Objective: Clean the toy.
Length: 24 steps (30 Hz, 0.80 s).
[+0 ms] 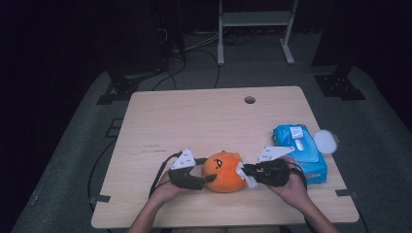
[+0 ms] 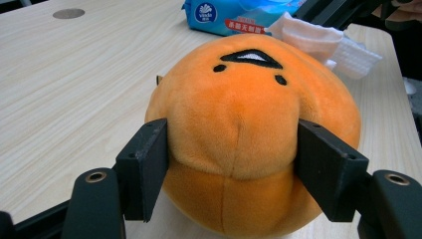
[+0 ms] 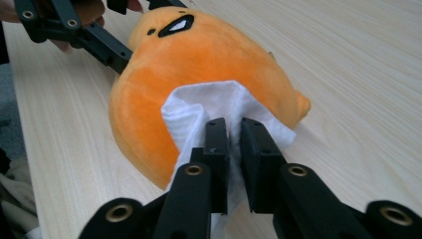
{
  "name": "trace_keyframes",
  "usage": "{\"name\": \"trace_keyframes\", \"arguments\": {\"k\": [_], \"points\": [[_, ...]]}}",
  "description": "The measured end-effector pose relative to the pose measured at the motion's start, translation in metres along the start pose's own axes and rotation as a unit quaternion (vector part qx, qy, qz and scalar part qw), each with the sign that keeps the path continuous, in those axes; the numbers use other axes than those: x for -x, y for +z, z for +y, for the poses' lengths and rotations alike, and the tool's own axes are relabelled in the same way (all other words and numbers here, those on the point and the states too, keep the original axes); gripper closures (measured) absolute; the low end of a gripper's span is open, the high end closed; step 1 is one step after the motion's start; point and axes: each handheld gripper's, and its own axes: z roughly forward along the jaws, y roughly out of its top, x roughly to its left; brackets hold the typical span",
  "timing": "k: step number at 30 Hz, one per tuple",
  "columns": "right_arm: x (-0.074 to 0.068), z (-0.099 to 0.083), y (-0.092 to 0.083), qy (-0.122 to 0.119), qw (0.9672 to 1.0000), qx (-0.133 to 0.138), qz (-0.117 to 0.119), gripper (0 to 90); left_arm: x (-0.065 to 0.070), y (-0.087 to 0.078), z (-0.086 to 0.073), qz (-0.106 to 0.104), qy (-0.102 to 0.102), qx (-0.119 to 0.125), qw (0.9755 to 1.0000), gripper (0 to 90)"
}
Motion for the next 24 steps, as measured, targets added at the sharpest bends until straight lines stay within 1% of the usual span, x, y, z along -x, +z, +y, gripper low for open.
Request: {"name": "trace_keyframes", "arguments": {"k": [1,2,3,5,6,7,10,11,12,13,14,15,16,17,18,20,21,23,24], "points": [[0.0,0.0,0.0,0.0,1.0,0.0,0.0,78.0,0.001,0.0,0.0,0.0,0.003,-0.001,1.0,32.1],[-0.001,0.0,0.0,0.0,1.0,0.006,0.007,73.7,0.001,-0.001,0.0,-0.001,0.005,-0.001,1.0,32.1],[-0.001,0.0,0.0,0.0,1.0,0.006,0.007,73.7,0.001,-0.001,-0.001,-0.002,0.005,-0.001,1.0,32.1],[-0.002,0.0,0.0,-0.001,0.9998,0.01,0.02,69.7,0.002,0.0,-0.001,-0.005,0.007,-0.001,1.0,32.1],[-0.005,0.001,0.003,-0.005,0.9996,0.013,0.025,66.3,0.002,0.0,-0.001,-0.007,0.01,-0.002,0.9999,32.2],[-0.005,0.001,0.003,-0.005,0.9996,0.013,0.025,66.3,0.002,0.0,-0.001,-0.007,0.01,-0.002,0.9999,32.3],[-0.011,0.002,0.006,-0.016,0.9992,0.018,0.032,58.9,0.004,0.0,0.0,-0.01,0.015,-0.004,0.9998,32.5],[-0.015,0.002,0.008,-0.023,0.999,0.018,0.034,55.6,0.005,0.0,0.0,-0.009,0.018,-0.006,0.9998,32.5],[-0.026,0.002,0.014,-0.053,0.9984,0.012,0.016,52.5,0.007,0.0,0.001,-0.008,0.02,-0.008,0.9997,32.4],[-0.026,0.002,0.014,-0.053,0.9984,0.012,0.016,52.5,0.008,0.001,0.001,-0.008,0.023,-0.01,0.9997,32.4],[-0.033,0.001,0.016,-0.072,0.9974,0.007,0.001,51.8,0.009,0.001,0.002,-0.007,0.027,-0.012,0.9995,32.3],[-0.038,0.001,0.018,-0.088,0.996,0.004,-0.014,52.0,0.009,0.001,0.002,-0.006,0.028,-0.014,0.9995,32.2],[-0.041,0.001,0.019,-0.097,0.995,0.004,-0.024,53.3,0.009,0.001,0.001,-0.006,0.026,-0.013,0.9996,32.2],[-0.043,0.001,0.02,-0.1,0.9945,0.006,-0.03,55.2,0.009,0.0,0.001,-0.008,0.023,-0.011,0.9997,32.2],[-0.043,0.001,0.019,-0.098,0.9947,0.006,-0.031,56.8,0.008,0.0,0.0,-0.009,0.022,-0.01,0.9997,32.2],[-0.04,0.001,0.018,-0.089,0.9957,0.002,-0.025,64.4,0.008,0.0,0.0,-0.009,0.023,-0.01,0.9996,32.2],[-0.038,0.002,0.017,-0.085,0.9962,-0.001,-0.021,68.1,0.008,-0.001,0.0,-0.009,0.023,-0.011,0.9996,32.3],[-0.034,0.003,0.015,-0.076,0.997,-0.007,-0.014,72.5,0.006,-0.001,-0.001,-0.01,0.021,-0.012,0.9997,32.3],[-0.03,0.002,0.011,-0.07,0.9974,-0.013,-0.01,75.5,0.006,-0.002,-0.001,-0.011,0.018,-0.013,0.9997,32.3]]}}
